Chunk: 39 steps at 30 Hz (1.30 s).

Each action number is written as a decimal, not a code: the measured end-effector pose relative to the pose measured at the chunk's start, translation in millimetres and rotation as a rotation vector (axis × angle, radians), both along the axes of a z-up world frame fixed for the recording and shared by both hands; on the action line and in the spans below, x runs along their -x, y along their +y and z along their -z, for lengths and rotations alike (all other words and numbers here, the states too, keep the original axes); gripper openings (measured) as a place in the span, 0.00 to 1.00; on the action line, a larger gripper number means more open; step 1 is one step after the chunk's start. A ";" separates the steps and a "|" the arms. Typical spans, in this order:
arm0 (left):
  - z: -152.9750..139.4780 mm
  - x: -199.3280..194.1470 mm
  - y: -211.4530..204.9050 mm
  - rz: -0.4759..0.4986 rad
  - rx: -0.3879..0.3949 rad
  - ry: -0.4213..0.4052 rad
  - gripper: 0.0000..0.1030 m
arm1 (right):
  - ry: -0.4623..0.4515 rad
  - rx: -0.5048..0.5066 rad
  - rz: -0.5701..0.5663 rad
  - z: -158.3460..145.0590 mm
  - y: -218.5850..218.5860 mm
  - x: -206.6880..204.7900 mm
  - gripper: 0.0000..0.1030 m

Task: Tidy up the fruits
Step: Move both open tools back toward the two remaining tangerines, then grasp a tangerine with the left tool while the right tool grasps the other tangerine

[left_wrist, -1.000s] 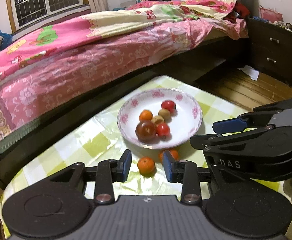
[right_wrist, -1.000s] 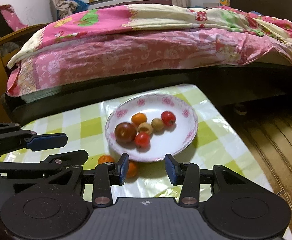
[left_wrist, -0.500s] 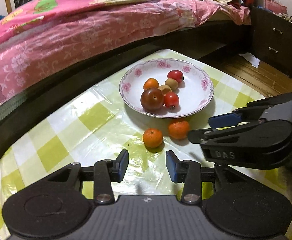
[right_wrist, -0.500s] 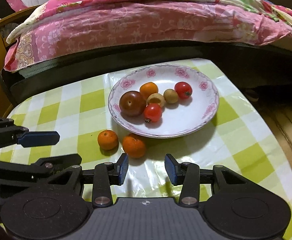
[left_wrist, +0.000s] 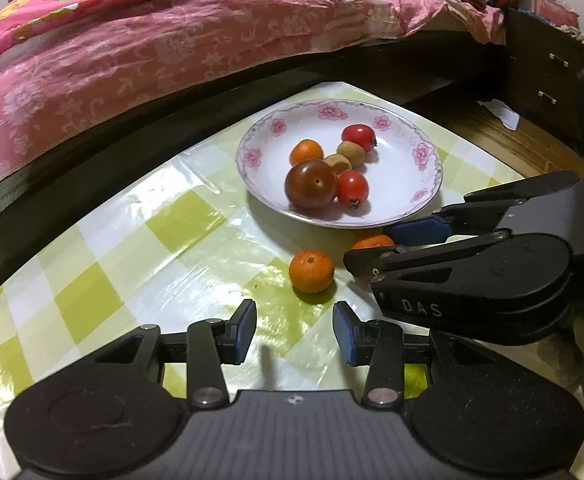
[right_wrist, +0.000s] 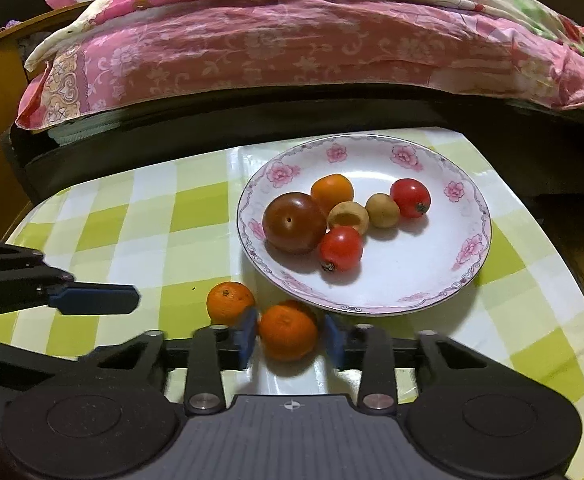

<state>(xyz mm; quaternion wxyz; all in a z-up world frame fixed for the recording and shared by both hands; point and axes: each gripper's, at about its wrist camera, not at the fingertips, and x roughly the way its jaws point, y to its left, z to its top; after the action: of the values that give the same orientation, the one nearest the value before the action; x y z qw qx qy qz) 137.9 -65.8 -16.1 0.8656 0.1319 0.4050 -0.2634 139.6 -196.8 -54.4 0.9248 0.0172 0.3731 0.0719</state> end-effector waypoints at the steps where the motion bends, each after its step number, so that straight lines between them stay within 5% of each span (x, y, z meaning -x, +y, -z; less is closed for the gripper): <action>1: 0.3 -0.9 -1.3 0.004 0.001 -0.002 0.48 | 0.005 0.002 0.003 -0.5 -1.4 -0.1 0.28; 21: 27.1 -22.4 -26.8 0.017 0.041 0.007 0.48 | 0.075 -0.037 0.061 1.6 -41.9 25.6 0.30; 39: 31.8 -22.9 -31.7 0.040 0.080 0.017 0.76 | 0.088 -0.056 0.043 2.9 -48.8 35.9 0.30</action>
<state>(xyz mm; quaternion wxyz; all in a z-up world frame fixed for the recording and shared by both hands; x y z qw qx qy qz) 160.8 -97.5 -47.9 0.8612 0.1029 0.3988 -0.2979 103.7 -245.5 -57.3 0.9080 0.0543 0.4108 0.0615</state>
